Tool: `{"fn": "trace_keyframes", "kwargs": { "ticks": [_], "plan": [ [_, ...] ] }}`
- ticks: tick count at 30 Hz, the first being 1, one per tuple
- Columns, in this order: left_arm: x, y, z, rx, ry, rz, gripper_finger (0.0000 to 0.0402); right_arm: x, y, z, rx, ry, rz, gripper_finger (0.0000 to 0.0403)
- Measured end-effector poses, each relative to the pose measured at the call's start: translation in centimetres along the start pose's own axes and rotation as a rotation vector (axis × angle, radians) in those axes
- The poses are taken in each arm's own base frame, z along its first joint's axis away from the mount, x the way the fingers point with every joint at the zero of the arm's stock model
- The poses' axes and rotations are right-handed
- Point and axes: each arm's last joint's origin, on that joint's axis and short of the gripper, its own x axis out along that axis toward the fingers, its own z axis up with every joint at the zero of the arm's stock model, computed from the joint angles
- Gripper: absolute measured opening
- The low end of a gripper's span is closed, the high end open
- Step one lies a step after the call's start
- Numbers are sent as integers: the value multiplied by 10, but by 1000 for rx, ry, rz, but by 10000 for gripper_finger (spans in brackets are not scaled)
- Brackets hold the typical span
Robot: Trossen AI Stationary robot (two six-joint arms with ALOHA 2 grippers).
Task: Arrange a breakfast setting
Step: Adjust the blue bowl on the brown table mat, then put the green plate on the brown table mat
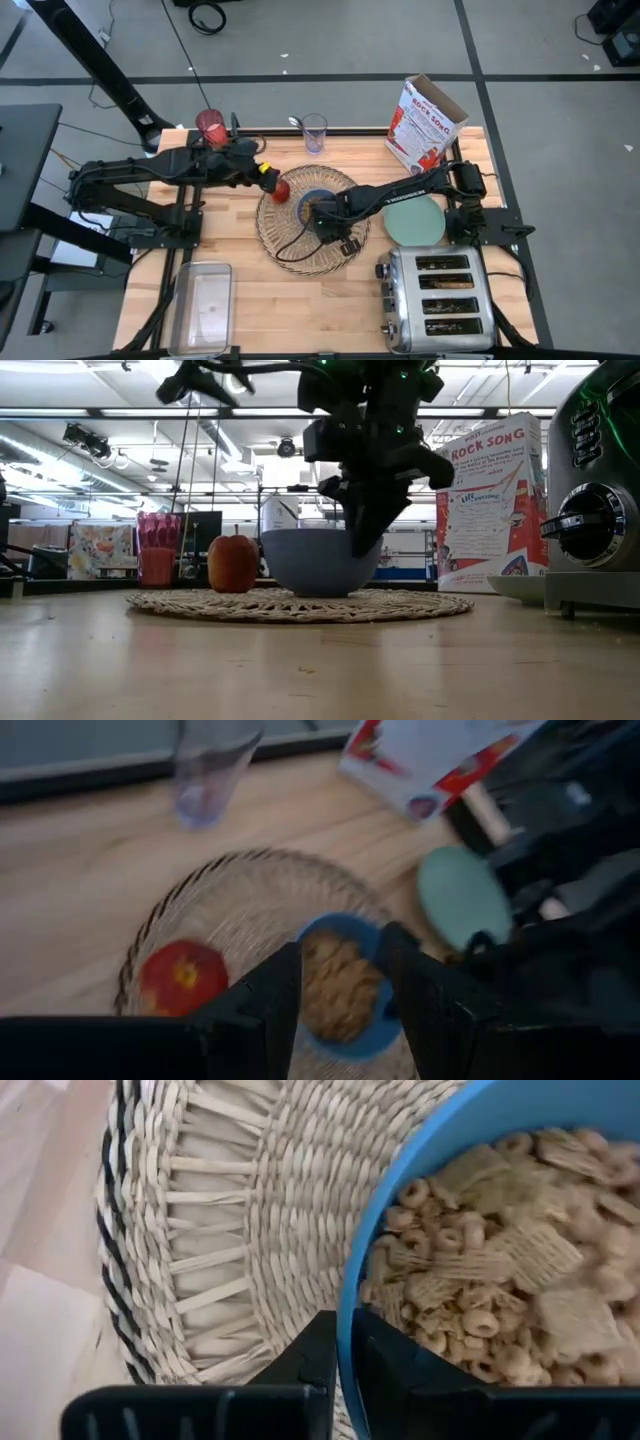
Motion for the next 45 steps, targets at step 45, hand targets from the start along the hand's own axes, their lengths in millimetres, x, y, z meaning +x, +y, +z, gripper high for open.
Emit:
{"fn": "trace_keyframes", "kwargs": {
  "ticks": [45],
  "plan": [
    [-86, -60, -11, 577, -293, -635, 160, -12, 26, -129, 1681, 300, -197, 156]
  ]
}}
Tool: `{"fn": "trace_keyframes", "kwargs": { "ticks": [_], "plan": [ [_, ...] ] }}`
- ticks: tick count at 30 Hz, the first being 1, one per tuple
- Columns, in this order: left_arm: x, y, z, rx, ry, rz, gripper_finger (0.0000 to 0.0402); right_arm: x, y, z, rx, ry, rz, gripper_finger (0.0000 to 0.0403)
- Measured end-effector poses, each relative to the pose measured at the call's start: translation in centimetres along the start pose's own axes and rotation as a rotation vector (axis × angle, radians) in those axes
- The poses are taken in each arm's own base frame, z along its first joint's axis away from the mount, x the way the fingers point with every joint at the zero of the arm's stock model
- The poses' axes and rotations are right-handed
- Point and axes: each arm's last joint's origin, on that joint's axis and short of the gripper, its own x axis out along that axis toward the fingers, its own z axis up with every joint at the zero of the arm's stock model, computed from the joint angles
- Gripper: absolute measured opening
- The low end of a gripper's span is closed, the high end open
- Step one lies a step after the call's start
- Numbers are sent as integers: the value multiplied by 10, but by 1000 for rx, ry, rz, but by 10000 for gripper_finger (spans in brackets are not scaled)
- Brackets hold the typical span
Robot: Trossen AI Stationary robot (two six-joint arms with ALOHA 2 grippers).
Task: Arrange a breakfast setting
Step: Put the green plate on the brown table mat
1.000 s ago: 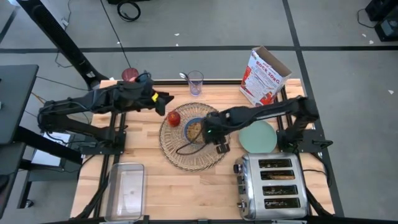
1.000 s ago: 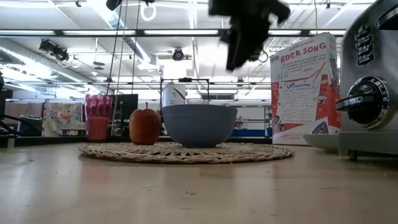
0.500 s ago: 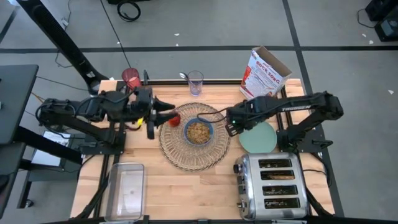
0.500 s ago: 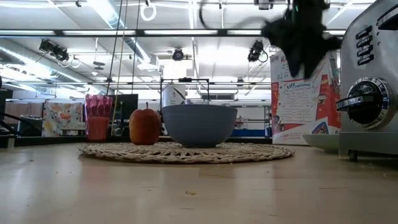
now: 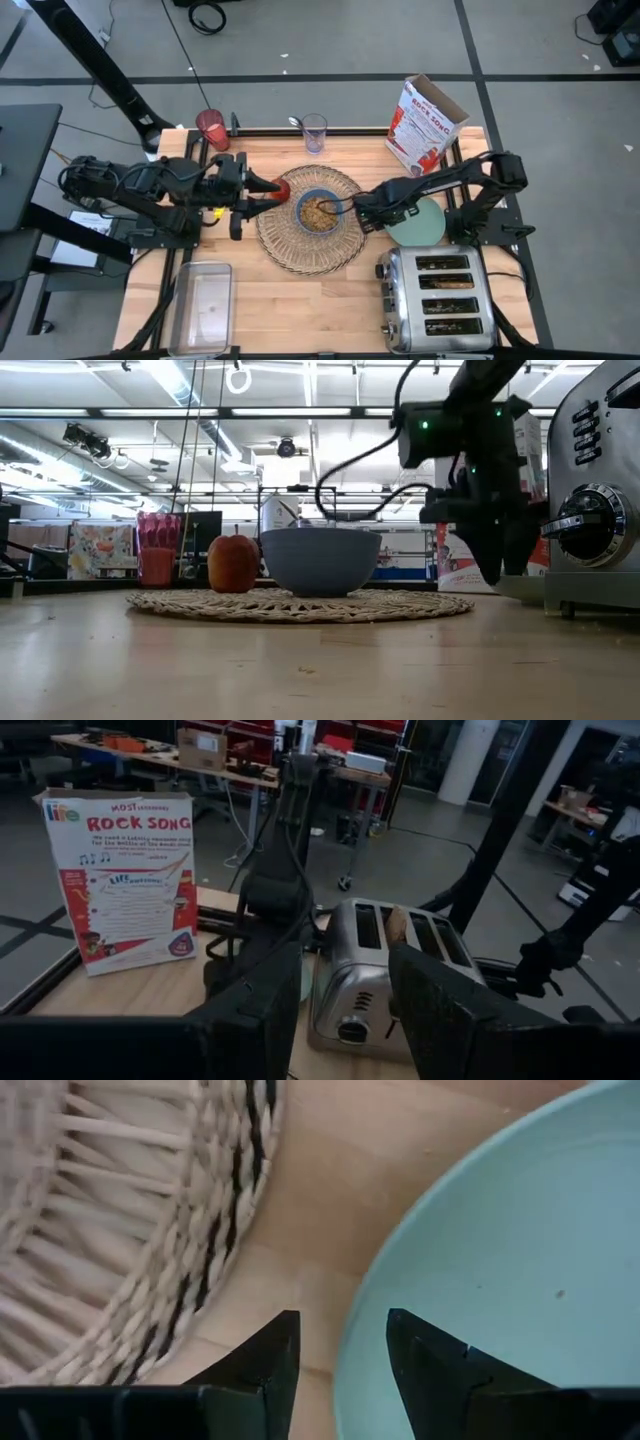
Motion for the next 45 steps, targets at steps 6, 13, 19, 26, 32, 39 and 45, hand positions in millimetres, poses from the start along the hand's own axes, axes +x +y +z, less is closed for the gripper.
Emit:
{"fn": "trace_keyframes", "kwargs": {
  "ticks": [6, 13, 19, 26, 32, 39, 45],
  "plan": [
    [0, 0, -1, 4, 11, 3, 160, 19, 4, 2, 30, 29, -61, 119],
    [0, 1, -4, 14, 40, 18, 160, 14, 4, -3, 88, 7, -67, 25],
    [1, 5, -6, 20, 63, 38, 160, -11, 4, -3, 102, -14, -28, 17],
    [1, 5, -6, 29, 66, 38, 160, -96, 13, 3, 7, -189, 134, 12],
    [-5, 6, -3, 15, 46, 33, 160, -178, 25, -11, -266, -408, 359, 12],
    [-36, 12, 11, -9, -39, 38, 160, -229, 55, -57, -893, -625, 675, 12],
    [-67, 21, 23, -33, -141, 84, 160, -213, 88, -99, -1439, -729, 739, 12]
  ]
}}
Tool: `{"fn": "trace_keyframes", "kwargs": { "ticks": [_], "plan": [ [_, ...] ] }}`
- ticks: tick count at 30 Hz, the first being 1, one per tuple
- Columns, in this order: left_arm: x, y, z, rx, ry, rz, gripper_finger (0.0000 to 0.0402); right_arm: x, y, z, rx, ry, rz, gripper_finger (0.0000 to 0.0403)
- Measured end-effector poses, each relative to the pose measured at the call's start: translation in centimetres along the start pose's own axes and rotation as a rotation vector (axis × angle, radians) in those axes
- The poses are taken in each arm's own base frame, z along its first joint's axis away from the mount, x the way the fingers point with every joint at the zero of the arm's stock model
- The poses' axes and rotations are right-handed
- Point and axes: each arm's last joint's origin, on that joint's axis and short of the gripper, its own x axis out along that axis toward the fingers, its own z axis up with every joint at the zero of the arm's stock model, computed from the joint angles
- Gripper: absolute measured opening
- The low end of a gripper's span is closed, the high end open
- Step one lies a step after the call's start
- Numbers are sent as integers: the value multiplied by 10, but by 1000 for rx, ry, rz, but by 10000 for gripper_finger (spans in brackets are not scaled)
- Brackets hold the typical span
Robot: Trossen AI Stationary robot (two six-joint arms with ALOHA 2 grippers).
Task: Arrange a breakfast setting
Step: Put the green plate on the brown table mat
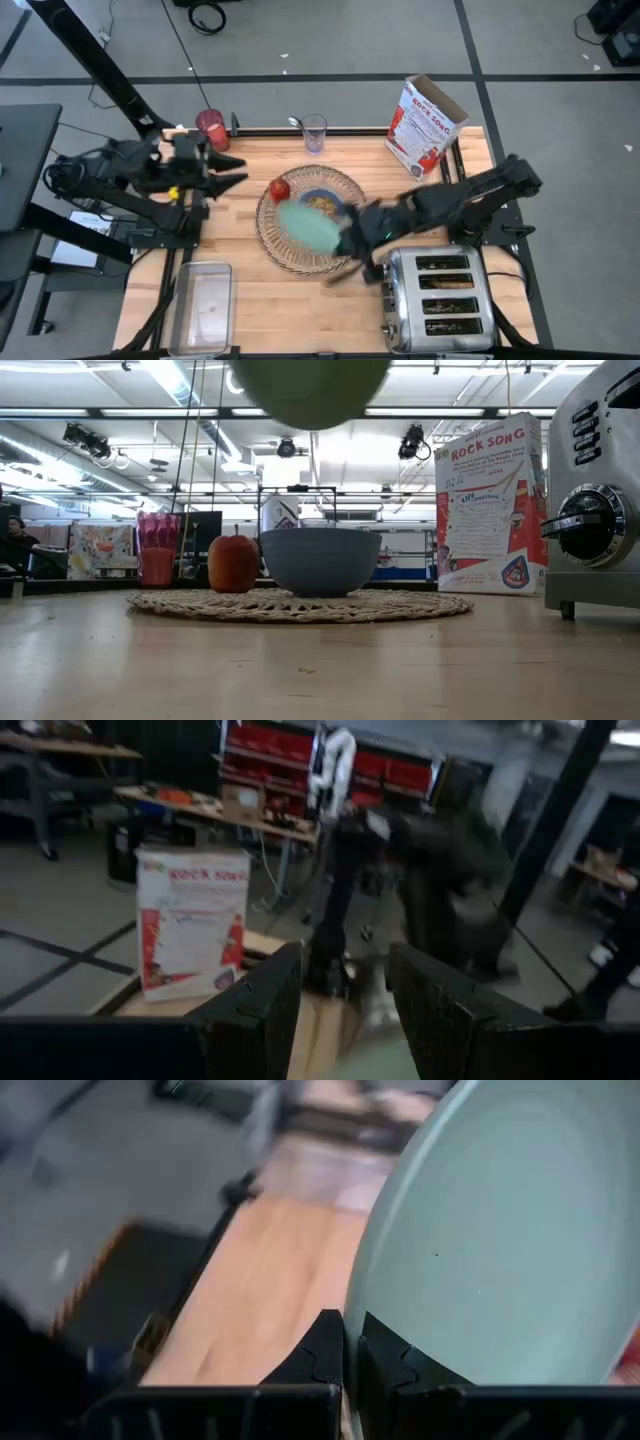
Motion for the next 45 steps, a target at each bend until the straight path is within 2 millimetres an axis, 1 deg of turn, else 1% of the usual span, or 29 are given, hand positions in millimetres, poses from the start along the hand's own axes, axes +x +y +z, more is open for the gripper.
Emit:
{"fn": "trace_keyframes", "kwargs": {
  "ticks": [2, 5, 8, 11, 13, 17, 21, 24, 27, 31, 34, 38, 41, 45],
  "plan": [
    [-8, 3, 4, -9, -25, 17, 160, 23, 8, -1, -106, -2, 57, 12],
    [-16, 7, 8, -28, -52, 31, 160, 57, 13, -6, -228, 5, 116, 12],
    [-18, 8, 9, -33, -58, 35, 160, 89, 15, -16, -339, 32, 136, 12],
    [-19, 8, 9, -32, -59, 42, 160, 115, 14, -29, -449, 83, 141, 12],
    [-18, 8, 8, -28, -51, 46, 160, 130, 13, -37, -497, 118, 141, 12],
    [-16, 8, 4, -34, -26, 64, 160, 158, 7, -55, -570, 208, 88, 12],
    [-15, 9, 1, -49, 7, 85, 160, 179, 0, -71, -640, 283, 45, 12],
    [-16, 9, 0, -53, 10, 91, 160, 194, 0, -83, -711, 326, 48, 12],
    [-15, 9, 0, -52, 14, 92, 160, 205, 0, -91, -747, 351, 34, 12],
    [-15, 10, -1, -48, 17, 93, 160, 213, -7, -97, -749, 380, -17, 12],
    [-15, 10, -1, -42, 22, 94, 160, 213, -14, -98, -743, 399, -47, 13],
    [-16, 10, -2, -40, 26, 95, 160, 214, -23, -98, -715, 391, -39, 16],
    [-16, 10, -2, -39, 28, 95, 160, 214, -27, -98, -704, 389, -30, 31],
    [-16, 10, -2, -38, 30, 96, 160, 214, -30, -98, -687, 383, -25, 63]
  ]
}}
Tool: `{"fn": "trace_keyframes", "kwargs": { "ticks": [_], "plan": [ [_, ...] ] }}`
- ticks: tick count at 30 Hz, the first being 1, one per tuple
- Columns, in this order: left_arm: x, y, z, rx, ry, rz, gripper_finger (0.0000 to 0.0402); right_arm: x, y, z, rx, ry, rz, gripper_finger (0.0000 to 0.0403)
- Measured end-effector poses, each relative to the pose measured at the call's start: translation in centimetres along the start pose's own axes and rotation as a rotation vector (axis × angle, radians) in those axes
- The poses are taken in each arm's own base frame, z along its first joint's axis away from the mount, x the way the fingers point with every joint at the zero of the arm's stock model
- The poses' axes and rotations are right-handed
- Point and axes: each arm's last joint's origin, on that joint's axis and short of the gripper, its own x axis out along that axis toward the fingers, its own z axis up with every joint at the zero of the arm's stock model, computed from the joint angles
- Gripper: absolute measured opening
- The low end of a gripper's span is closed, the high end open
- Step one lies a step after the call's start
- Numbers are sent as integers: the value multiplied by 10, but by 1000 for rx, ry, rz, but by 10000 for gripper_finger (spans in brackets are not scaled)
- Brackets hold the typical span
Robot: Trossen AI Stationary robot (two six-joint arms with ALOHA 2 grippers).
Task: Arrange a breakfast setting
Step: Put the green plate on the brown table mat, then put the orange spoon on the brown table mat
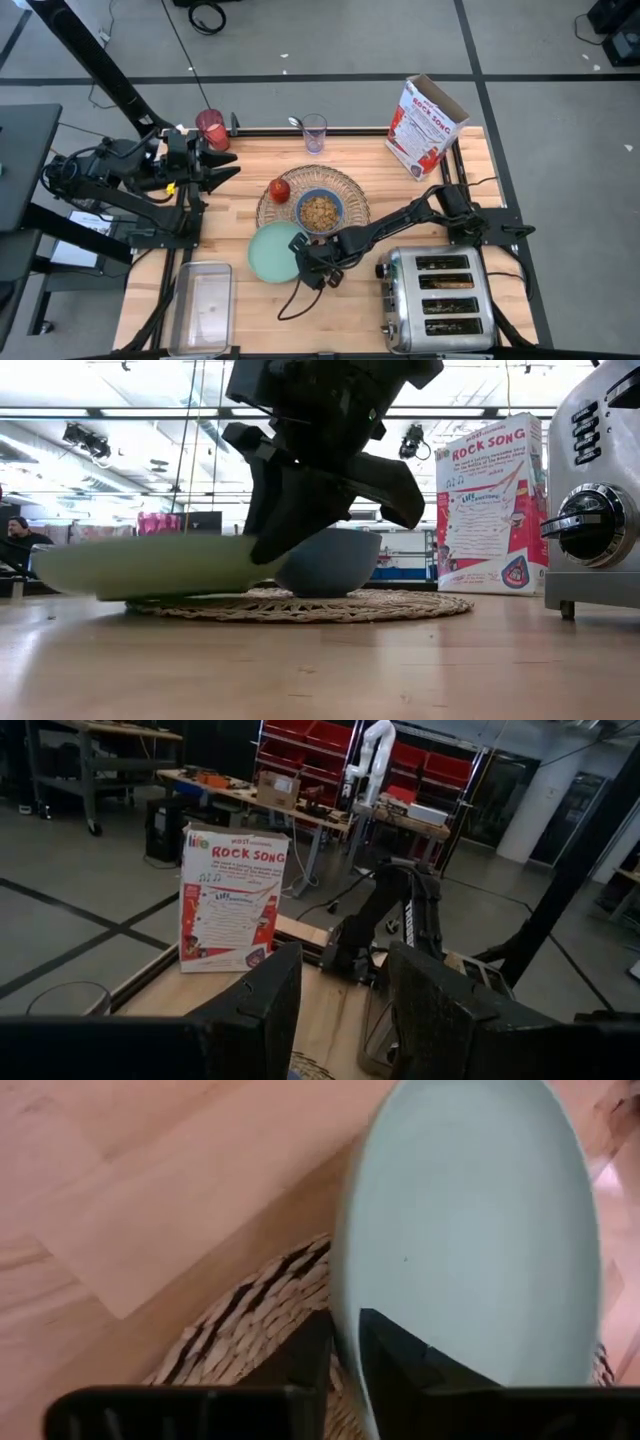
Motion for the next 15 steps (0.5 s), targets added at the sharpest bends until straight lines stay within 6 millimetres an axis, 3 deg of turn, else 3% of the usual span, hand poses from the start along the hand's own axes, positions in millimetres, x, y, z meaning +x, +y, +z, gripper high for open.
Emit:
{"fn": "trace_keyframes", "kwargs": {
  "ticks": [5, 8, 12, 15],
  "plan": [
    [0, 0, 0, -12, 2, 1, 160, -1, -2, -1, 40, 2, -8, 105],
    [0, 0, -1, -20, 8, 3, 160, -14, -5, 3, 55, -14, -31, 125],
    [0, 0, -1, -20, 9, 6, 160, -56, -14, 12, 118, -70, -71, 141],
    [0, 1, -1, -37, 3, 25, 160, -103, -27, 12, 286, -134, -108, 146]
  ]
}}
